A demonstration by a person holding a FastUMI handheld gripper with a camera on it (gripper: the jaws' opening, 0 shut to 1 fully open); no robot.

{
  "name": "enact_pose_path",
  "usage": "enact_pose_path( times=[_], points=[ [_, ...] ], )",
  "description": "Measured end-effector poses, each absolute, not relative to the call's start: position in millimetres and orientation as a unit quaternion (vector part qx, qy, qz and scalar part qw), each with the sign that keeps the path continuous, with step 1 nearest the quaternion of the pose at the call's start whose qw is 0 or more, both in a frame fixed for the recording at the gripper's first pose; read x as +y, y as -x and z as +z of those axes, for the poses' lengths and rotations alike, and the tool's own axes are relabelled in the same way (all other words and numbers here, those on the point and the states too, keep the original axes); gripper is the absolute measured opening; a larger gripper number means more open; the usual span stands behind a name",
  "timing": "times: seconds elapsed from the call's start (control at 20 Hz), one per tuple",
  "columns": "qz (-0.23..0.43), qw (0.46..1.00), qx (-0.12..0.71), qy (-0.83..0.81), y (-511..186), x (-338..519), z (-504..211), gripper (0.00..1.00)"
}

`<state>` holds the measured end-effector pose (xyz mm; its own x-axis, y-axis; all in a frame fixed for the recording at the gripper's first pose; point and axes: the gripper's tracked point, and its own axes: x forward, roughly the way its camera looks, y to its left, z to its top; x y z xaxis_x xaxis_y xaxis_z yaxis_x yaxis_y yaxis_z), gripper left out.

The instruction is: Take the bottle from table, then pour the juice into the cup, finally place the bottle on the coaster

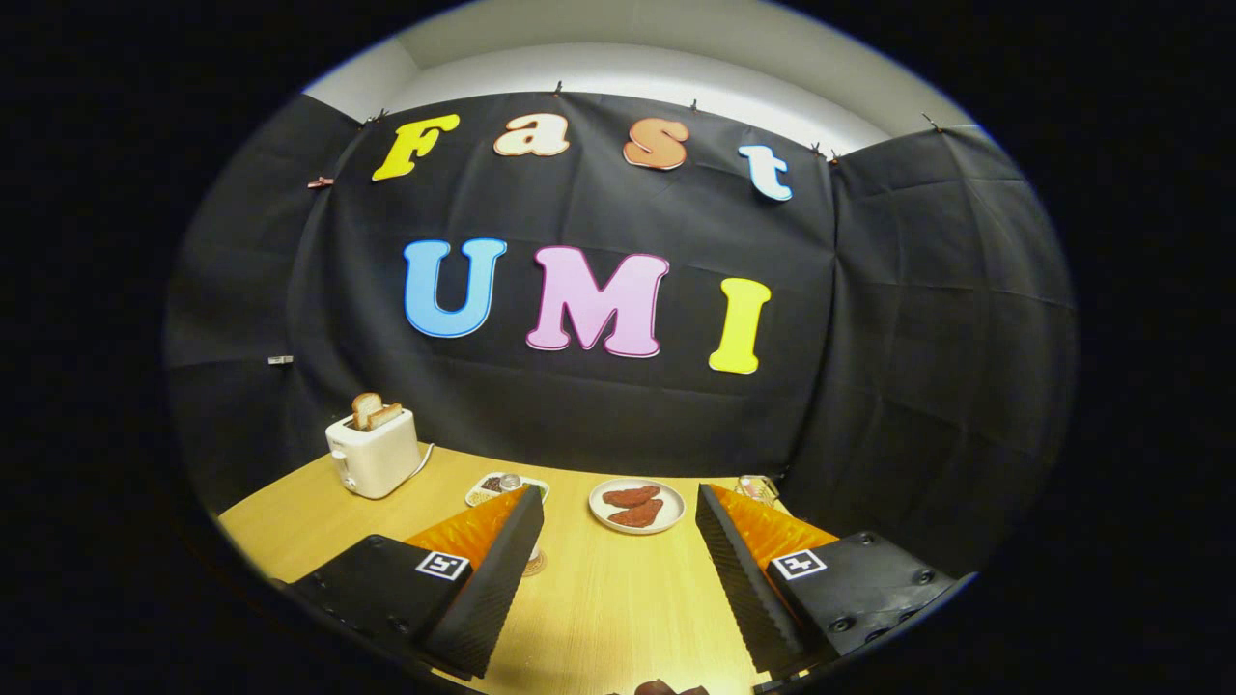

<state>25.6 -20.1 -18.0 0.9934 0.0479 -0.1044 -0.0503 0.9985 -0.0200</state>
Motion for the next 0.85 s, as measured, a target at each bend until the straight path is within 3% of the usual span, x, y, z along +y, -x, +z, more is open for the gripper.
enact_pose_path(
  times=[0.4, 0.85],
  points=[
    [-0.023, 0.998, 0.058, -0.005, 33.9, -49.0, -14.1, 0.97],
    [-0.028, 0.998, 0.057, -0.011, 43.3, -45.3, -9.4, 0.97]
  ],
)
